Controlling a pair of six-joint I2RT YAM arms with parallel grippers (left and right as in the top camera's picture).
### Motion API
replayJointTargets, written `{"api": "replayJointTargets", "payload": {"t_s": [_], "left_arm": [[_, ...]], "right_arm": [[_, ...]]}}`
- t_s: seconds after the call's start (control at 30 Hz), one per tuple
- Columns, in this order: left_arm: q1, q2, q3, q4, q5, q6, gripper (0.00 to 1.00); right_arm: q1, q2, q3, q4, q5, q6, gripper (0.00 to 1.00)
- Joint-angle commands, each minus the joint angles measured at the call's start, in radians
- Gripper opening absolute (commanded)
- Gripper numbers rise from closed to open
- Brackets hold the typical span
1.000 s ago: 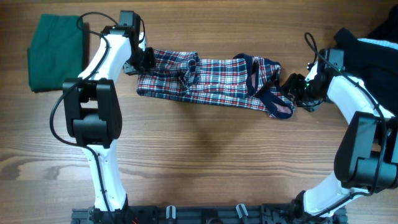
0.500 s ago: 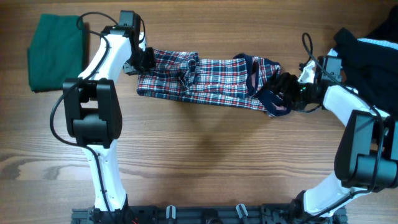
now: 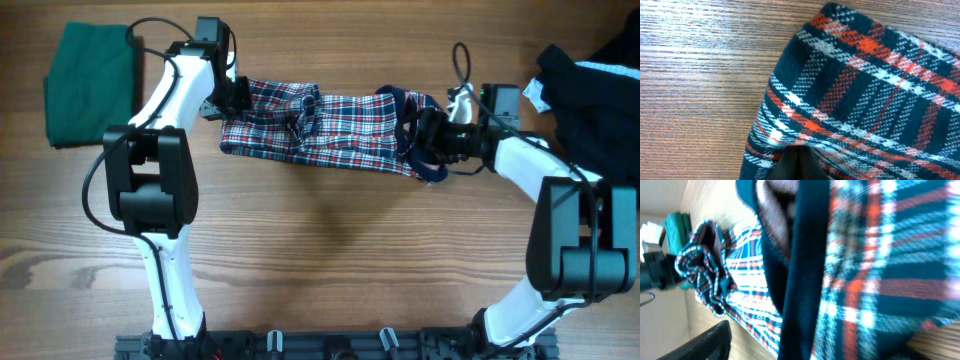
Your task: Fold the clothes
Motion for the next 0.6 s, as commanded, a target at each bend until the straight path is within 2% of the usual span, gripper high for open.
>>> {"api": "replayJointTargets", "payload": {"t_s": [0.0,0.07,0.23,0.5,0.57], "left_arm": [[-0.024,0.063,-0.020,-0.001,0.024,0.009,0.04],[-0.024,0.063,-0.020,-0.002,0.024,0.009,0.04],[-0.024,0.063,-0.020,-0.001,0.024,0.009,0.04],[-0.024,0.063,-0.020,-0.005,0.024,0.009,0.04],[-0.024,0.063,-0.020,-0.009,0.024,0.009,0.11]], "right_arm": [[0.021,0.023,-0.003,0.001,0.023,0.032,0.49],[0.021,0.023,-0.003,0.000,0.043,0.034,0.26],[0.010,0.022,-0.002,0.002,0.079,0.032,0.07],[-0.084,0.021,0.061,-0.077,0.090,-0.045,0.04],[-0.119,0.020,0.092,-0.129,0.094,-0.081,0.04]]}}
